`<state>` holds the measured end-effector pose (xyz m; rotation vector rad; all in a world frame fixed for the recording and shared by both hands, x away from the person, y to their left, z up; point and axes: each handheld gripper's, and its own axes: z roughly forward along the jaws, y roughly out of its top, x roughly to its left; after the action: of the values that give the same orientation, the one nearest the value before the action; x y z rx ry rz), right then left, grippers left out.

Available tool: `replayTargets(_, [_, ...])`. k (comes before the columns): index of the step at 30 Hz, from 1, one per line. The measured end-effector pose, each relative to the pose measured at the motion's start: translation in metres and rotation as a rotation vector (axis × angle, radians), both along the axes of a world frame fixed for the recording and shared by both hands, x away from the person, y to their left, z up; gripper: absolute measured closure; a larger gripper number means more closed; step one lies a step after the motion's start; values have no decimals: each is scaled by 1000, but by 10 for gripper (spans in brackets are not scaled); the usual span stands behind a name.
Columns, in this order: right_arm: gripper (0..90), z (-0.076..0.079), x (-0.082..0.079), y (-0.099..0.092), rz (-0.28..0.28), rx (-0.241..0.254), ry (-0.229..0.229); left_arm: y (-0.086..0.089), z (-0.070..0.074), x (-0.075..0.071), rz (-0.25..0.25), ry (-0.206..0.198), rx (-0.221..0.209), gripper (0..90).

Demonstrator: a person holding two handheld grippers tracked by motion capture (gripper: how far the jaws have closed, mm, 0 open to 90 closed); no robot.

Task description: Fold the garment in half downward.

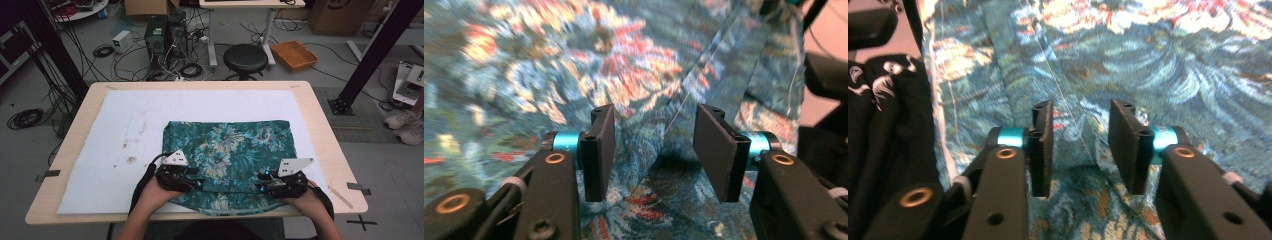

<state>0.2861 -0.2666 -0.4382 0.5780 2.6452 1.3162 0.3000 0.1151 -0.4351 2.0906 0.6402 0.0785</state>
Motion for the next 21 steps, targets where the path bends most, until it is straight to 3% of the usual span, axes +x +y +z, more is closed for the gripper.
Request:
replayTargets(5, [601,2,-11,7,42,1,-21,-6,-3,-10,-40,-10,-17,510])
replayTargets(7, [621,-1,-14,11,58,-23,-19,-12,-7,-10,-53,-3,7,511])
replayTargets(9, [671,-7,-14,15,72,-64,-13,-18,-12,-11,-54,-9,58,529])
replayTargets(10, [725,-10,-14,16,72,-74,-23,-20,-13,-12,-45,-38,69,549])
replayTargets(12, [833,-12,-15,15,62,-67,-46,-22,-12,-15,-40,-72,98,690])
replayTargets(15, [877,-11,-13,15,73,-68,-47,-24,-12,-17,-52,-101,115,769])
replayTargets(21, [890,-8,-14,13,80,-54,-63,-19,-8,-18,-74,-91,66,873])
